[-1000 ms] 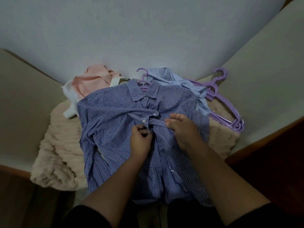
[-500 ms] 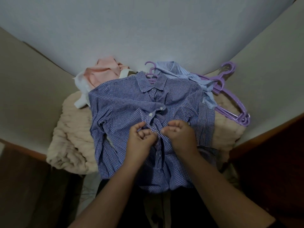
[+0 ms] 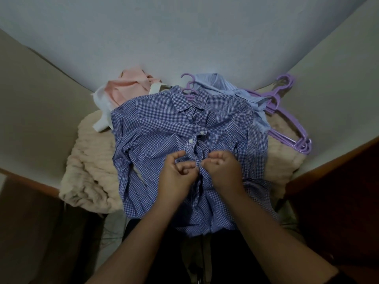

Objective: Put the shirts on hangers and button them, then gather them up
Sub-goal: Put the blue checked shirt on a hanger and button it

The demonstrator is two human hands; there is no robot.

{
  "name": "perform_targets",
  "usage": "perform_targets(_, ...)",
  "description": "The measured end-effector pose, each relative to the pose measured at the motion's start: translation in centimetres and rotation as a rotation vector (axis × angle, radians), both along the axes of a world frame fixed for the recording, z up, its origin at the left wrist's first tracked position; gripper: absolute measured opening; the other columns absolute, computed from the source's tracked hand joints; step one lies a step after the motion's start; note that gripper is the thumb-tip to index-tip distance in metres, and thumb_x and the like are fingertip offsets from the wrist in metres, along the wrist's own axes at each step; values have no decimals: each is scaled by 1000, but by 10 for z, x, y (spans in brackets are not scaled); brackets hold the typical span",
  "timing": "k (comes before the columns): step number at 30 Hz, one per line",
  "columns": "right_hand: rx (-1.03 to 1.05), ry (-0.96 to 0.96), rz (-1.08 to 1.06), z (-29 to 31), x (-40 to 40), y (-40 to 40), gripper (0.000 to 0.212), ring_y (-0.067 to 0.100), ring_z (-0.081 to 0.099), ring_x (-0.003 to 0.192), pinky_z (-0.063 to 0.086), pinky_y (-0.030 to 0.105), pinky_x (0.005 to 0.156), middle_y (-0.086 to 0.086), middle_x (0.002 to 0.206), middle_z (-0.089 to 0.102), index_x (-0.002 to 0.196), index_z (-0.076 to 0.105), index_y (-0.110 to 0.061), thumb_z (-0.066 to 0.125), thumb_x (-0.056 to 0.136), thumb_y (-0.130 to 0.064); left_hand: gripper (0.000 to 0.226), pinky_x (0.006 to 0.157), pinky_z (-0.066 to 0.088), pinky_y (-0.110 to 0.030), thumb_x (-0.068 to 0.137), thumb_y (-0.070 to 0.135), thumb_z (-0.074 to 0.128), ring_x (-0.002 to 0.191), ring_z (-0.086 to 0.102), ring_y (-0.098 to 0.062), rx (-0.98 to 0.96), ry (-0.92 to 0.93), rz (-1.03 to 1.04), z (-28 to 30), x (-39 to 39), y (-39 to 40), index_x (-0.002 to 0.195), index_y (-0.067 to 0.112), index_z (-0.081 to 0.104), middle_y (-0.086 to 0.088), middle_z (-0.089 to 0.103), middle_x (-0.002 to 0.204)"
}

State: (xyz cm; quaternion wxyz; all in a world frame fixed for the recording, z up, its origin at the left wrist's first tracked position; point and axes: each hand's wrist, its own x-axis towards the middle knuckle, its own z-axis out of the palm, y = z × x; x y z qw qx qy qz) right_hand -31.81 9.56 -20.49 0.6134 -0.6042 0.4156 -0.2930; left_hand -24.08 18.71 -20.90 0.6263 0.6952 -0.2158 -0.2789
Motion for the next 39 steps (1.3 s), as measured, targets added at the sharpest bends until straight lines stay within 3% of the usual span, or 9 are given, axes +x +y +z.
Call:
perform_targets(4,12,-2,14,0,-2,1,20,0,61,72,44,4,54,-5,79,64,97,55,-8,68,83,-3,32,76,53,-18,87,10,67,80,69,-7,-22,-4,31,0,0,0,110,24,49,3,74,82)
perform_targets(9,48,-34,21,1,-1,3,18,6,64,77,47,7,58,-1,85,67,91,56,-16,68,83,-5,37,69,54,-21,82,3,71,71,66,-10,-75,55,57,-1,0,-2,107,19,49,1,72,79)
perform_targets(12,90,-65,27,2,1,4,19,14,67,83,51,16,65,5,92,69,91,56,-17,71,81,-10,41,75,56,-30,79,5,74,76,67,-16,-74,31,64,-3,1,-3,106,20,48,-1,70,80)
perform_targets(15,88,-72,33,2,1,6,23,10,67,80,51,13,62,3,88,68,96,56,-12,72,80,-9,41,75,56,-35,79,3,74,75,66,-17,-68,7,59,-5,2,-4,106,21,48,-4,69,81)
perform_targets(20,-10,-35,-3,2,1,2,19,2,60,70,45,4,54,-4,80,63,99,54,-9,66,85,-5,40,75,58,-26,80,7,75,81,71,-13,-48,-14,35,-6,1,-3,108,23,52,-1,74,85)
perform_targets(26,-95,-7,36,-5,2,3,16,-2,58,63,42,5,53,-2,78,64,97,54,-13,62,87,-4,38,67,53,-14,80,12,75,72,69,-9,7,-83,63,-5,1,-3,106,26,51,3,73,76)
perform_targets(33,-112,4,63,-14,5,-3,19,5,62,77,47,9,65,-2,83,63,94,52,-17,63,86,-3,43,71,56,-34,82,0,69,66,65,-15,-102,267,105,-14,11,-11,114,16,46,-1,70,71)
perform_targets(36,-70,18,71,-18,9,-12,21,15,65,81,53,26,71,0,99,60,97,51,-20,62,87,-6,47,68,56,-35,85,-1,65,67,65,-16,-63,191,99,-18,19,-11,122,15,42,0,68,86)
perform_targets(39,4,32,98,-21,14,-28,30,17,66,77,54,25,65,-4,125,44,115,44,-20,57,91,-7,55,77,58,-42,86,4,65,89,66,-21,22,12,208,-31,34,-12,132,17,37,7,54,118)
